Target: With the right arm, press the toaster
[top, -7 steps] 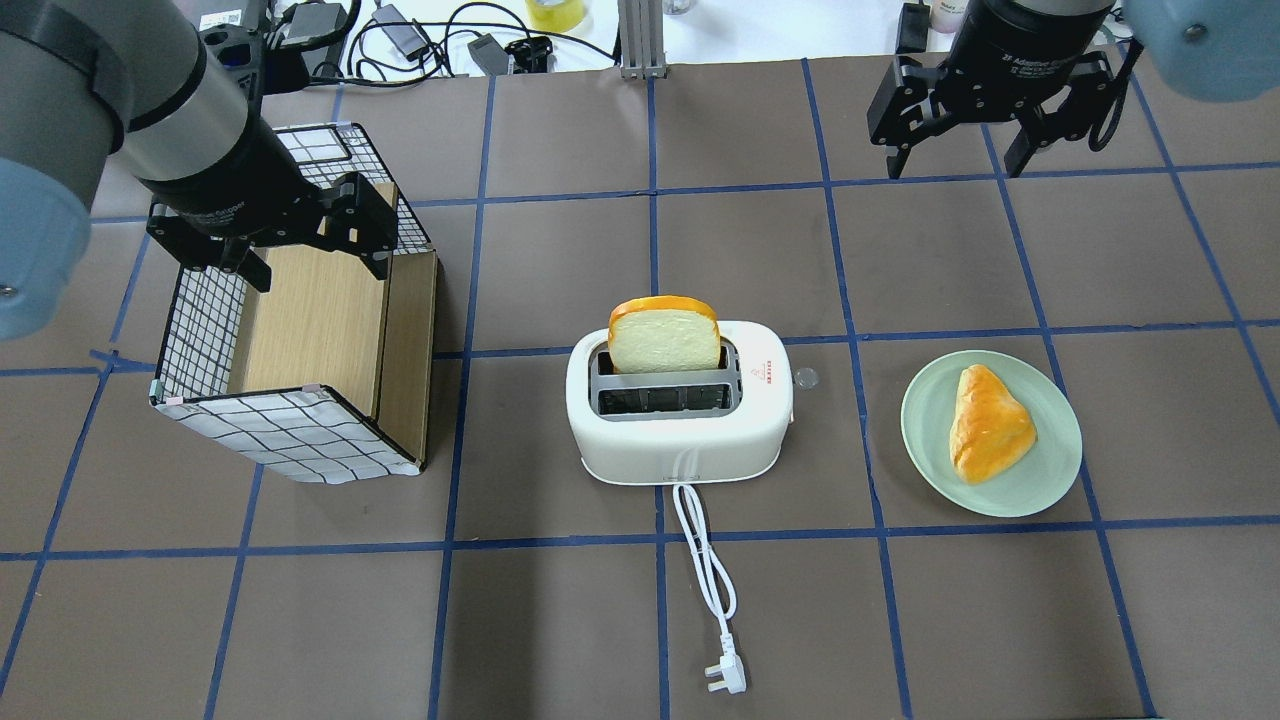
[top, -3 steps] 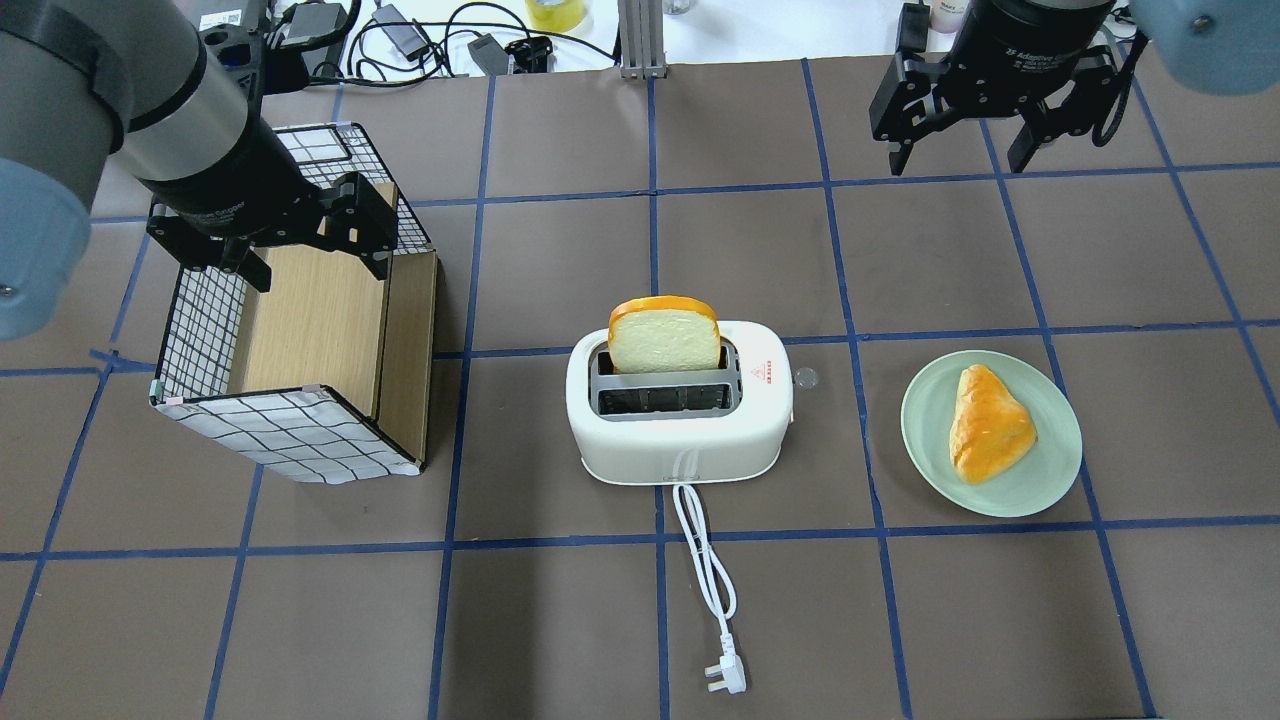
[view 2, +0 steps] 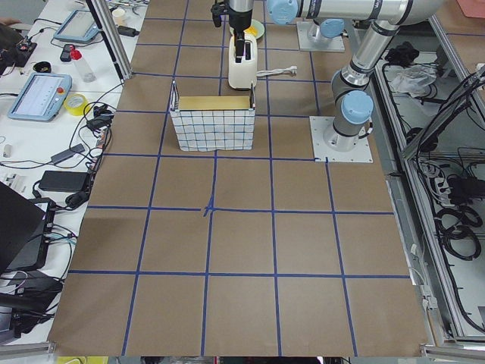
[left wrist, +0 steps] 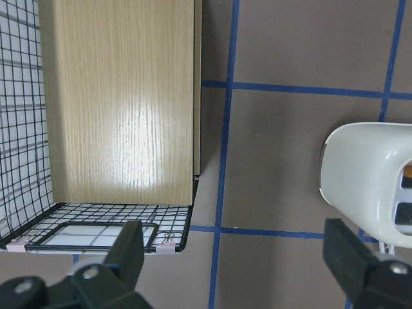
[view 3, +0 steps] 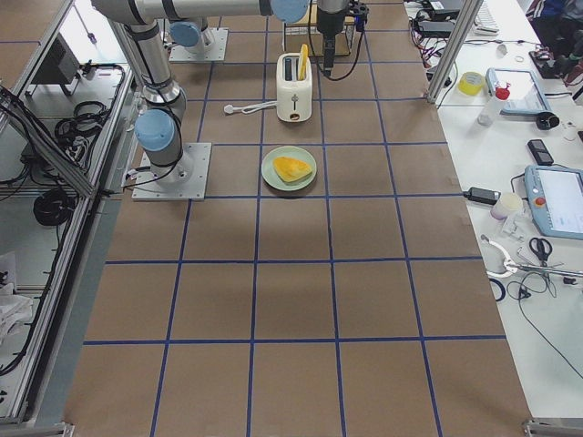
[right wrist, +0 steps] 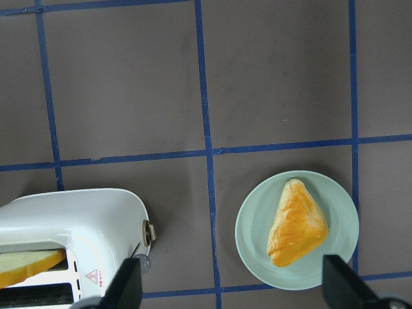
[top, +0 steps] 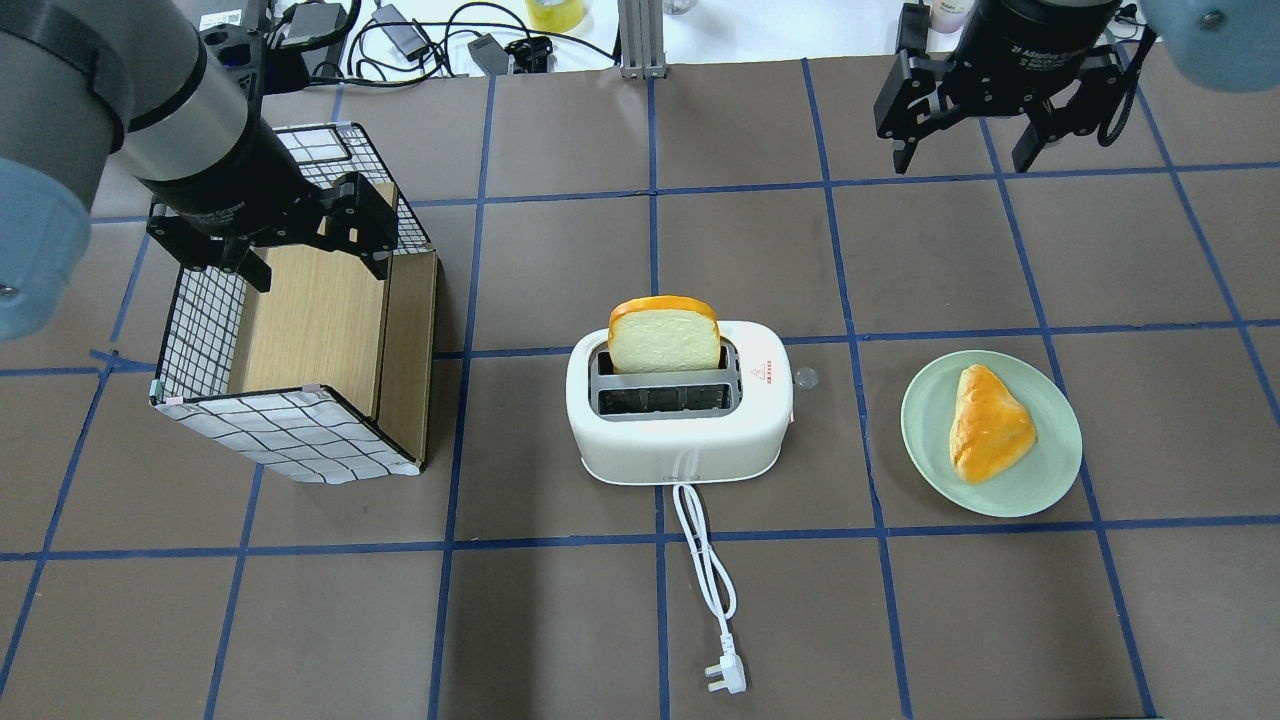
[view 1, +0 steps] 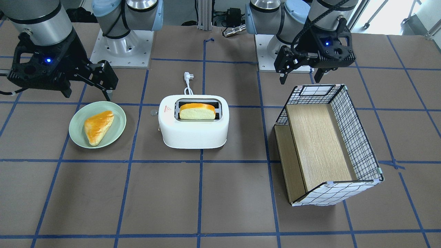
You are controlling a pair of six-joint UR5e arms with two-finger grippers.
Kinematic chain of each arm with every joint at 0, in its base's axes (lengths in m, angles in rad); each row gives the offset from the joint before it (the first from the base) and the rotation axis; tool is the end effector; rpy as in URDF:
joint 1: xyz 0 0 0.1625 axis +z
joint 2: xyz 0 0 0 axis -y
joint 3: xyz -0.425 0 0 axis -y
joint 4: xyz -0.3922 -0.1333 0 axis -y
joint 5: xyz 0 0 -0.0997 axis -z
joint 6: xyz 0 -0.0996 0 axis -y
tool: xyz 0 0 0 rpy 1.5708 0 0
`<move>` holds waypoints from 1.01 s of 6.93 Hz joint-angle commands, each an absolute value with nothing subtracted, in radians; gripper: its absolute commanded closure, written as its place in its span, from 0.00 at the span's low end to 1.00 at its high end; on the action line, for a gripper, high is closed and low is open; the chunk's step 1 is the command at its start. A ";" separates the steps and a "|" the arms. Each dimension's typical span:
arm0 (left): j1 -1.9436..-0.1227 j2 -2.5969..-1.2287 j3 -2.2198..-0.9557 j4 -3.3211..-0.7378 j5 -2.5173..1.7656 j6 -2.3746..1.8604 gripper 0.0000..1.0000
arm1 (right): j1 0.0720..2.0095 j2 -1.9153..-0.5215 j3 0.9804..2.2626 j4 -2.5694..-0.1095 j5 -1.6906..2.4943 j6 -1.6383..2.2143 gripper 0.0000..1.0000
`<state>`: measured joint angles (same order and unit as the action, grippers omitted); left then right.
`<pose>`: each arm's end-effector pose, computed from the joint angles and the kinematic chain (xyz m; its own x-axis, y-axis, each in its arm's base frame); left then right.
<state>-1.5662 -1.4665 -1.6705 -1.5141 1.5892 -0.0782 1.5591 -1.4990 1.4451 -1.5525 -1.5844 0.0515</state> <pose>-0.1294 -0.4542 0.4937 -0.9964 -0.0837 -0.0135 -0.0827 0.9946 -0.0625 0.1258 -0.5268 0.5116 -0.9979 0.0636 0.0117 0.0631 0.9973 -0.0363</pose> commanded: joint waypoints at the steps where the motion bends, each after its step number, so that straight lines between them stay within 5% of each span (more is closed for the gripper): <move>1: -1.566 -1.466 -1.671 -1.514 1.589 -0.078 0.00 | 1.563 -1.497 1.451 -1.549 -1.582 0.061 0.00; 4: -1.566 -1.466 -1.671 -1.514 1.589 -0.078 0.00 | 1.566 -1.494 1.454 -1.563 -1.586 0.064 0.00; 5: -1.566 -1.466 -1.671 -1.514 1.588 -0.078 0.00 | 1.566 -1.497 1.456 -1.568 -1.580 0.077 0.62; 6: -1.566 -1.466 -1.671 -1.514 1.589 -0.078 0.00 | 1.566 -1.497 1.457 -1.566 -1.575 0.160 1.00; 7: -1.566 -1.466 -1.671 -1.514 1.589 -0.078 0.00 | 1.568 -1.496 1.457 -1.568 -1.581 0.184 1.00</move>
